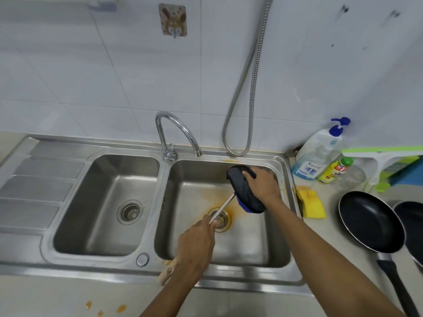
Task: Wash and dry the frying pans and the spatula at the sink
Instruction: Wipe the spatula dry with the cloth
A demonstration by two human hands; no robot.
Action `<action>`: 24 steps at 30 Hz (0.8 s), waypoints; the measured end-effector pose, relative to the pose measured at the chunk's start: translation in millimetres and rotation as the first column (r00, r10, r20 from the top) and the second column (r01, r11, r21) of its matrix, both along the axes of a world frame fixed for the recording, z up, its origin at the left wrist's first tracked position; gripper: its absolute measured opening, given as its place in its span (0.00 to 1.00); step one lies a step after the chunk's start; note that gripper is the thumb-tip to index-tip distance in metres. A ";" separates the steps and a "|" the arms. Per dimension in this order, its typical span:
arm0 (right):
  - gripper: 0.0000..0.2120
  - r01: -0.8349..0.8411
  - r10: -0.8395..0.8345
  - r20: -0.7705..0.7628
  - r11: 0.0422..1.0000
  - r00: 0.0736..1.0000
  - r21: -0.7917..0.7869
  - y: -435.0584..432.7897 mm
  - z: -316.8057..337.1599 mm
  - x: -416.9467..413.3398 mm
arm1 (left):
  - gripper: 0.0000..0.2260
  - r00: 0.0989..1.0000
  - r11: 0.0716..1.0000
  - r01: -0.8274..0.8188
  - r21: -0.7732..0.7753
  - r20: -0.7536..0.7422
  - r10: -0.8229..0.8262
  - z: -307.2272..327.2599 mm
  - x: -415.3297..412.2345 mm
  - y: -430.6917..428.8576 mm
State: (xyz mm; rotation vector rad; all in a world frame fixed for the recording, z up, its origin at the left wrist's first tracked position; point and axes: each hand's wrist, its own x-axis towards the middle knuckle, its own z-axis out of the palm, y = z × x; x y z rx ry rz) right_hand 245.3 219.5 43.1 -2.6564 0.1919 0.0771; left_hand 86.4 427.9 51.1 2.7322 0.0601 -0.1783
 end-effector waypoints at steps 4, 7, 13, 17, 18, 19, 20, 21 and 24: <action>0.17 -0.133 0.166 0.180 0.974 0.969 -0.184 25.4 4.8 -36.5 | 0.16 1.000 0.999 -0.017 0.027 -0.001 0.017 2.2 5.4 2.9; 0.19 -0.118 0.143 0.131 0.976 0.981 -0.184 15.1 4.5 -20.7 | 0.15 1.000 0.998 0.003 0.055 0.002 -0.004 5.5 2.1 2.6; 0.16 -0.037 0.044 -0.225 0.999 0.973 0.039 -34.8 -3.4 36.9 | 0.15 0.993 0.994 0.097 0.052 0.068 -0.100 11.0 1.0 6.2; 0.16 0.030 -0.025 -0.160 0.999 0.987 0.027 -36.3 -4.2 43.7 | 0.14 0.990 0.994 0.096 0.054 0.097 -0.101 11.6 12.3 9.2; 0.16 0.054 -0.052 -0.113 0.998 0.992 0.012 -32.1 0.2 41.6 | 0.14 0.990 0.994 0.097 0.047 0.097 -0.101 9.9 14.7 8.1; 0.17 0.060 -0.060 -0.040 0.998 0.997 0.003 -25.7 4.8 38.1 | 0.14 0.990 0.994 0.097 0.047 0.099 -0.101 8.8 17.4 6.7; 0.18 0.058 -0.057 0.034 0.998 0.998 -0.019 -14.8 12.8 31.2 | 0.14 0.991 0.995 0.090 0.050 0.100 -0.095 8.4 21.1 5.7; 0.18 0.025 -0.019 0.114 0.998 0.993 -0.051 -3.2 17.8 22.8 | 0.14 0.992 0.996 0.079 0.052 0.098 -0.084 8.3 24.4 5.4; 0.16 -0.115 0.177 0.234 0.959 0.956 -0.258 33.6 28.7 -14.1 | 0.15 0.994 0.996 0.059 0.062 0.093 -0.065 5.4 30.8 7.2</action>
